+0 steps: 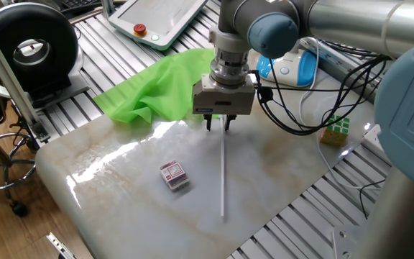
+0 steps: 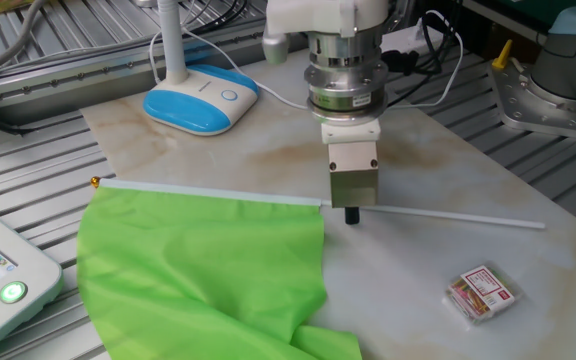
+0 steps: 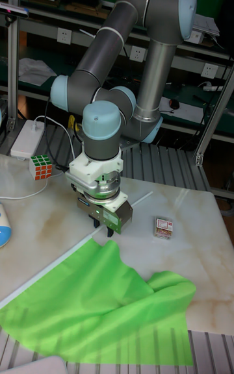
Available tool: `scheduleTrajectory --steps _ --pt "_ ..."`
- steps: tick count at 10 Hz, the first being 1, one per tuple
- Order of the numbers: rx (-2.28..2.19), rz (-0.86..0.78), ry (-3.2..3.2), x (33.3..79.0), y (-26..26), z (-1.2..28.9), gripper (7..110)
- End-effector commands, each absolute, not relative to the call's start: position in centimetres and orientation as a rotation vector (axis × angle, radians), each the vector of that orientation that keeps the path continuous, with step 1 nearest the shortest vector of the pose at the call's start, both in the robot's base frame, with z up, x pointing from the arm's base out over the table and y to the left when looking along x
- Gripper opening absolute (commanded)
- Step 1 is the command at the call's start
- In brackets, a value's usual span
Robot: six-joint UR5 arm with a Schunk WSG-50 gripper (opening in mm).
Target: Wave the flag
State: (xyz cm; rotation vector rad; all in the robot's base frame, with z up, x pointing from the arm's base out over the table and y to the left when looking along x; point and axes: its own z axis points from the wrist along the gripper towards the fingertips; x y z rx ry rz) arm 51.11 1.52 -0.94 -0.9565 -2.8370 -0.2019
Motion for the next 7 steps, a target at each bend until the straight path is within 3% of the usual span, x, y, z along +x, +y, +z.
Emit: scheduleTrajectory --steps 1,6,7 --pt "-0.982 -0.210 -2.808 50.85 1.66 -0.96 22" --pt "-0.993 -0.180 -2.804 50.70 1.17 -1.24 22" --pt "-0.994 -0.183 -2.810 50.84 1.16 -1.26 7"
